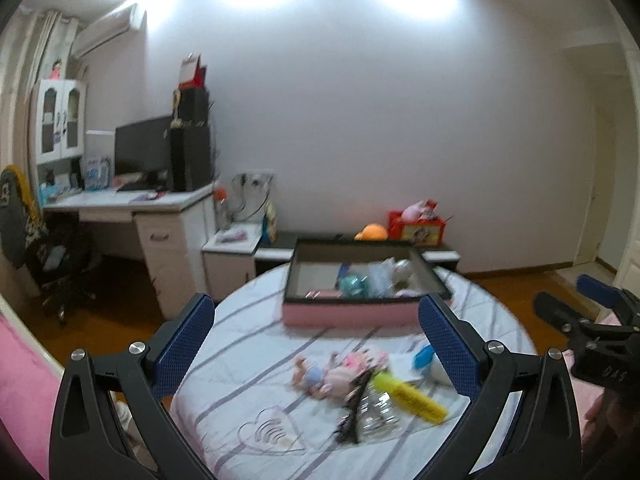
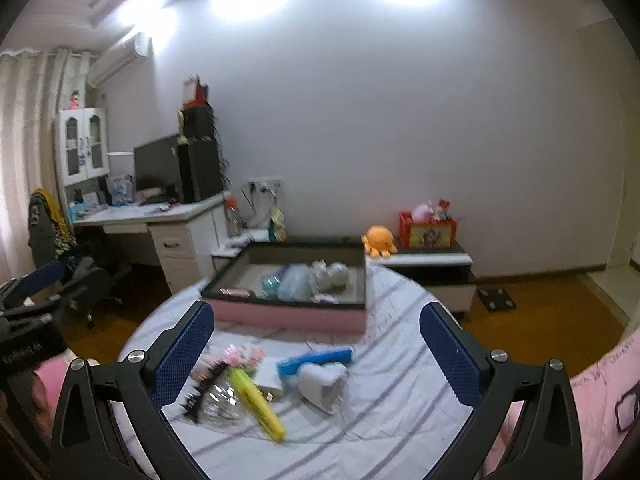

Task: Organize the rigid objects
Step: 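Move the right gripper to the white hair-dryer device while the left gripper approaches the baby doll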

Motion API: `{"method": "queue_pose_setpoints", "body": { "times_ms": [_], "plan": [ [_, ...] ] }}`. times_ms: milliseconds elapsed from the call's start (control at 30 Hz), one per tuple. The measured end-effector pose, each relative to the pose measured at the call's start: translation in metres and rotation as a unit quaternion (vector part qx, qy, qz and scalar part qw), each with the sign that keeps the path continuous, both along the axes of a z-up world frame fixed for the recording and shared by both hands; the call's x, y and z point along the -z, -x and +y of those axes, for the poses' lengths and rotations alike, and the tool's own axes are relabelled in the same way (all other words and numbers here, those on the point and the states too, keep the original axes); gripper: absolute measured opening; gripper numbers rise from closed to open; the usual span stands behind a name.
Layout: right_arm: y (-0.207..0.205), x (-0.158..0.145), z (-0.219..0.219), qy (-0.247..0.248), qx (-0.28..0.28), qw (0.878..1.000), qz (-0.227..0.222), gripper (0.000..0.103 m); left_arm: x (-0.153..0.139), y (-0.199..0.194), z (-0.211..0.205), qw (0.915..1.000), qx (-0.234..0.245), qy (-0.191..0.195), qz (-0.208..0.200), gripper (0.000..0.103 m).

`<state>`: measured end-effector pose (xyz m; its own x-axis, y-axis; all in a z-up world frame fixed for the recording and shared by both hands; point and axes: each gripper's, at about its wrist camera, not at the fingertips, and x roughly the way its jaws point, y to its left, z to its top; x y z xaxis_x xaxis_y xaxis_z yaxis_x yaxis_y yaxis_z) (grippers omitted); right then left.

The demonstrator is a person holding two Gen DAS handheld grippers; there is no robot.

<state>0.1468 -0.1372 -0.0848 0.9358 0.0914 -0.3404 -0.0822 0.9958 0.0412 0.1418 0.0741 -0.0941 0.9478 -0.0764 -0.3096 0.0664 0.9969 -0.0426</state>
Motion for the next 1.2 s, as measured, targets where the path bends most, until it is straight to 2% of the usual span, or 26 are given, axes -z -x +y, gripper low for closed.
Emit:
{"method": "queue_pose_setpoints", "body": {
  "times_ms": [200, 367, 533, 667, 733, 767, 800, 867, 1067, 1200],
  "plan": [
    [-0.031, 0.045, -0.013, -0.001, 0.010, 0.997, 0.072, 0.103, 0.034, -0.028, 0.009, 0.9984, -0.005, -0.002, 0.057, 0.103],
    [-0.061, 0.088, -0.014, 0.001, 0.008, 0.990, 0.139, 0.103, 0.062, -0.053, 0.009, 0.9945, -0.010, -0.021, 0.102, 0.103],
    [-0.088, 0.113, -0.012, 0.000, -0.002, 0.984, 0.179, 0.103, 0.083, -0.072, 0.005, 0.9899, -0.009, -0.040, 0.136, 0.103],
    [-0.103, 0.120, -0.014, -0.031, -0.014, 0.981, 0.192, 0.103, 0.093, -0.084, 0.006, 0.9874, -0.009, -0.046, 0.151, 0.103],
    [-0.110, 0.124, -0.015, -0.035, -0.019, 0.978, 0.203, 0.097, 0.097, -0.090, 0.006, 0.9862, -0.008, -0.046, 0.159, 0.103],
    [-0.114, 0.126, -0.015, -0.037, -0.023, 0.977, 0.209, 0.089, 0.099, -0.091, 0.007, 0.9857, -0.009, -0.046, 0.162, 0.103],
    [-0.116, 0.127, -0.016, -0.041, -0.029, 0.976, 0.213, 0.076, 0.102, -0.094, 0.007, 0.9851, -0.005, -0.046, 0.166, 0.103],
    [-0.118, 0.132, -0.014, -0.048, -0.051, 0.973, 0.221, 0.062, 0.107, -0.097, 0.007, 0.9839, 0.000, -0.046, 0.173, 0.103],
    [-0.113, 0.129, -0.017, -0.016, -0.035, 0.977, 0.211, 0.061, 0.119, -0.101, -0.003, 0.9810, 0.023, -0.049, 0.187, 0.103],
    [-0.114, 0.130, -0.027, -0.036, -0.036, 0.976, 0.213, 0.061, 0.125, -0.105, -0.010, 0.9794, 0.029, -0.055, 0.192, 0.103]
  ]
}}
